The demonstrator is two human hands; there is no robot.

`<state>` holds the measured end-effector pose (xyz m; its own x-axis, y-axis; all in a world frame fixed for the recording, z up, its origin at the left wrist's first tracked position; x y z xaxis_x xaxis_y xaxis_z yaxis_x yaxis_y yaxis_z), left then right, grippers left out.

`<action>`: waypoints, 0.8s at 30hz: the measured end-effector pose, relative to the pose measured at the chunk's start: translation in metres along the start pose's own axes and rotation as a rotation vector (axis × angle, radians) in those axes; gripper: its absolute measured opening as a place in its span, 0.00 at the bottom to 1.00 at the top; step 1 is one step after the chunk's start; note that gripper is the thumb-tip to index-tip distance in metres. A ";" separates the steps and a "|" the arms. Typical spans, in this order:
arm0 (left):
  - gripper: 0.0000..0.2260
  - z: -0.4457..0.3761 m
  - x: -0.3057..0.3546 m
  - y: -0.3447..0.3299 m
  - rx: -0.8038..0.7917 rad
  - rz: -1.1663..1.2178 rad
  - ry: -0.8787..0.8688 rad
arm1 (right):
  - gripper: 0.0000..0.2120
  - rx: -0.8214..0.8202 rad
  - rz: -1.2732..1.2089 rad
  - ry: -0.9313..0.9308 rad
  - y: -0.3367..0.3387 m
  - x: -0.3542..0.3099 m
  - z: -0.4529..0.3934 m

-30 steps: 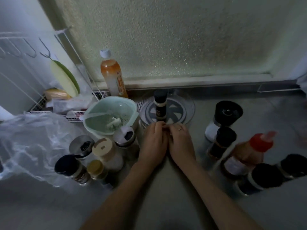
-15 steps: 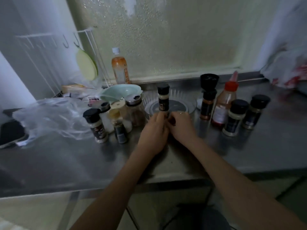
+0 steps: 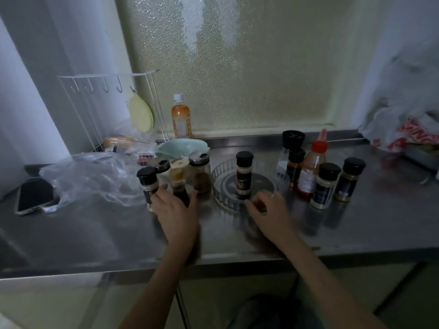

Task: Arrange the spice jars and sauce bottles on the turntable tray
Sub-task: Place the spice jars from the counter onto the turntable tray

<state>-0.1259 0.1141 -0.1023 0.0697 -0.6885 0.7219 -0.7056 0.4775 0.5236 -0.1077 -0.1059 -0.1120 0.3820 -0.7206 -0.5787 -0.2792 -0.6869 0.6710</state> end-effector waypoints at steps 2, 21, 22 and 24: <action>0.23 -0.006 -0.003 -0.007 -0.072 -0.022 0.030 | 0.15 0.017 -0.027 -0.009 0.003 -0.002 0.000; 0.16 -0.011 0.057 -0.067 -0.346 0.284 -0.294 | 0.15 0.040 0.052 0.023 0.004 -0.008 0.000; 0.21 -0.009 0.056 -0.066 -0.345 0.298 -0.282 | 0.12 0.079 0.012 0.013 0.008 -0.010 0.001; 0.25 -0.006 0.057 -0.050 -0.226 0.309 -0.297 | 0.07 0.298 -0.065 -0.001 0.025 -0.014 0.006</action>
<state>-0.0820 0.0543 -0.0844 -0.3466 -0.6064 0.7156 -0.4883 0.7681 0.4143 -0.1258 -0.1137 -0.0900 0.4072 -0.6739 -0.6165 -0.5003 -0.7293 0.4667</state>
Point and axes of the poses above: each hand's wrist, its own z-axis away from the middle knuckle, its own y-axis out of the back of the hand, x = y × z, the point moved 4 cm from there along -z, towards the middle knuckle
